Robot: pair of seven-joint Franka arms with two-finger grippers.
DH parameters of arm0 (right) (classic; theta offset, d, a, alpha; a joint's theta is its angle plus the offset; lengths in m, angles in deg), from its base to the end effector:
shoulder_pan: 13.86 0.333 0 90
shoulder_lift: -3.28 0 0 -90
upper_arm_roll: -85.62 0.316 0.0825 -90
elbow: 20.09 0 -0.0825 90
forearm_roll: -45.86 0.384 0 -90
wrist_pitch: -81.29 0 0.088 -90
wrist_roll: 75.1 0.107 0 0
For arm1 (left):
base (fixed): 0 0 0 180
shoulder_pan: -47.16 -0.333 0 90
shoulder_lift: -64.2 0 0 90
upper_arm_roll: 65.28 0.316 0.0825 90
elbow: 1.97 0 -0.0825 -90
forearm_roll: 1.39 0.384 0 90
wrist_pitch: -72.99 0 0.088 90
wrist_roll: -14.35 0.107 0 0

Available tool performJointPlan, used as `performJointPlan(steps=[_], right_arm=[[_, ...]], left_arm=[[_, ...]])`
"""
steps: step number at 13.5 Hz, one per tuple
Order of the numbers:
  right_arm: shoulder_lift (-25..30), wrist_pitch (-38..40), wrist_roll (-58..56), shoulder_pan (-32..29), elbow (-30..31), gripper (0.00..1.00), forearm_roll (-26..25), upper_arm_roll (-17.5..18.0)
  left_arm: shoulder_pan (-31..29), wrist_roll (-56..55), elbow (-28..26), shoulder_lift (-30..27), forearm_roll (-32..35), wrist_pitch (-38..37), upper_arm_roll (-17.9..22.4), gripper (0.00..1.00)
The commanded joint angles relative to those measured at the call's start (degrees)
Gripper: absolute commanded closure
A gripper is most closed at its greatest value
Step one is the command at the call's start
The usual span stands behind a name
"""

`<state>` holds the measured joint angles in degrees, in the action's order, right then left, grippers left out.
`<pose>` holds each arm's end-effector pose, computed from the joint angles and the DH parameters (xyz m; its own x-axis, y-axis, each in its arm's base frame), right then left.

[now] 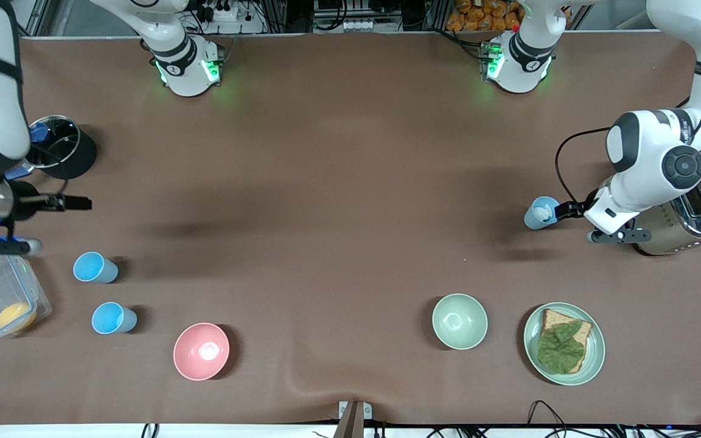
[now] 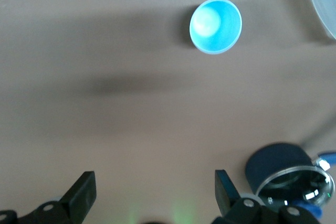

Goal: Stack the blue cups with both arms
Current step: 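Grasp the toaster-side blue cup with the left gripper while the right gripper reaches another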

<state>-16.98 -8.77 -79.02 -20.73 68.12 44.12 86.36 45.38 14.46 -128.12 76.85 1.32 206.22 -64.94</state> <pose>0.6229 -0.0711 0.4282 0.9480 -0.0324 -0.3167 -0.0333 -0.9994 0.0027 0.5415 0.0209 0.2737 0.9952 0.0025 -0.0977 -0.0007 -0.9995 -0.0323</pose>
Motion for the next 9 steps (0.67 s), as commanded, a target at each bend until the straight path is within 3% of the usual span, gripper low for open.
performJointPlan(steps=[1, 3, 4, 5, 6, 7, 8, 9], right_arm=[[-4.85, -5.02, -3.1, -1.74, -1.28, 0.0, -1.15, 0.4], [-8.28, -9.42, -5.73, -3.58, -1.28, 0.0, -1.07, 0.4], [-9.61, -11.7, -7.66, -4.02, -1.28, 0.0, -1.15, 0.4], [-10.75, -13.9, -9.94, -4.9, -1.2, 0.0, -1.24, 0.4], [-12.07, -15.92, -12.58, -6.04, -1.28, 0.0, -1.16, 0.4], [-12.69, -16.81, -14.26, -6.74, -1.28, 0.0, -0.81, 0.49], [-13.13, -16.82, -14.53, -6.23, -1.28, 0.0, -0.72, 0.49], [-13.48, -16.91, -14.45, -5.09, -1.37, 0.0, -0.71, 0.58]], left_arm=[[-0.5, 1.03, -3.93, -0.87, 0.72, 4.21, -0.34, 0.0], [-0.51, 1.03, -4.82, 0.35, 0.72, 6.42, -0.34, 0.0], [-0.85, 1.03, -4.82, 1.14, 0.72, 7.21, -0.34, 0.05], [-1.55, 1.03, -4.99, 1.58, 0.72, 7.74, -0.43, 0.18], [-1.65, 1.03, -4.99, 2.02, 0.72, 7.92, -0.43, 0.33], [-1.56, 1.03, -4.91, 2.12, 0.63, 7.92, -0.43, 0.56], [-1.39, 1.03, -4.9, 2.12, 0.72, 7.92, -0.52, 0.9], [-1.3, 0.68, -4.73, 2.2, 0.63, 7.92, -1.04, 1.0]])
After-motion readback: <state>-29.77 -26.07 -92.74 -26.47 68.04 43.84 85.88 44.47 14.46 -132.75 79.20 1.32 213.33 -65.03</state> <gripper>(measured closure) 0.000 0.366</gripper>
